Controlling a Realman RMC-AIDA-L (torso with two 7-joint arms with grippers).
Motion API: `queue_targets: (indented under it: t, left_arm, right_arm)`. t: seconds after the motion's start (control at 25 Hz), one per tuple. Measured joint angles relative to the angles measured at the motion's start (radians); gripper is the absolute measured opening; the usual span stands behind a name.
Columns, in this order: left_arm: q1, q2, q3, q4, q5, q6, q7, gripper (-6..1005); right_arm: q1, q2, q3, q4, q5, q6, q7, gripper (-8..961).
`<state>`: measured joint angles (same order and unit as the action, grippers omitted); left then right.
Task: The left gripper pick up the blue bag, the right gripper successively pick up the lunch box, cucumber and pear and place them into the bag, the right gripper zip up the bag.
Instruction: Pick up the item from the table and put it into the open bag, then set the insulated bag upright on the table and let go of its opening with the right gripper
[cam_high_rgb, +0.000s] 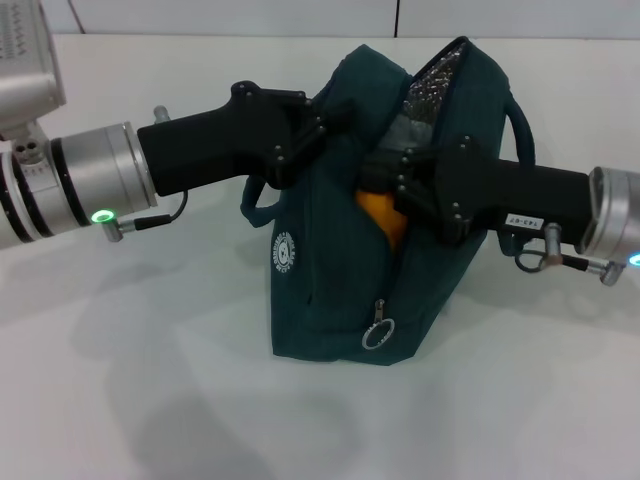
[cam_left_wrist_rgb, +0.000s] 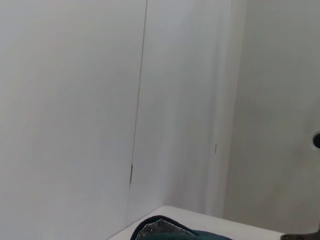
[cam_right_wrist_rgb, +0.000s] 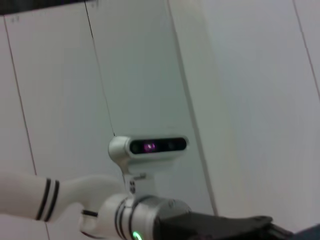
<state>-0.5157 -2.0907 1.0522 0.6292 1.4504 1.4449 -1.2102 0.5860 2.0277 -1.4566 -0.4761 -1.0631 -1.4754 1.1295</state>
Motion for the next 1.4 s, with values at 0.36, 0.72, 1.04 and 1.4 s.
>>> queue_targets:
  t: [0.36,0.72,1.04,1.4]
  left_arm:
    - [-0.004,0.0,-0.001,-0.019,-0.004,-0.006,0.0,46]
    - [0.007,0.0,-0.002,-0.03,-0.004,-0.009,0.009,47]
    - [0.0,0.0,0.0,-0.036,-0.012,-0.009,0.014,44]
    - [-0.007,0.0,0.005,-0.036,-0.017,-0.009,0.014,45]
  right_arm:
    - [-0.044,-0.002,-0.002,0.006,0.049,-0.052,-0.025,213]
    - [-0.197,-0.054,0.1,-0.042,0.073,-0.219,-0.096,380]
    - [-0.236,-0.109,0.13,0.003,-0.062,-0.157,-0.077,483]
    - [-0.193,-0.07,0.132,-0.001,-0.158,-0.015,-0.063,464]
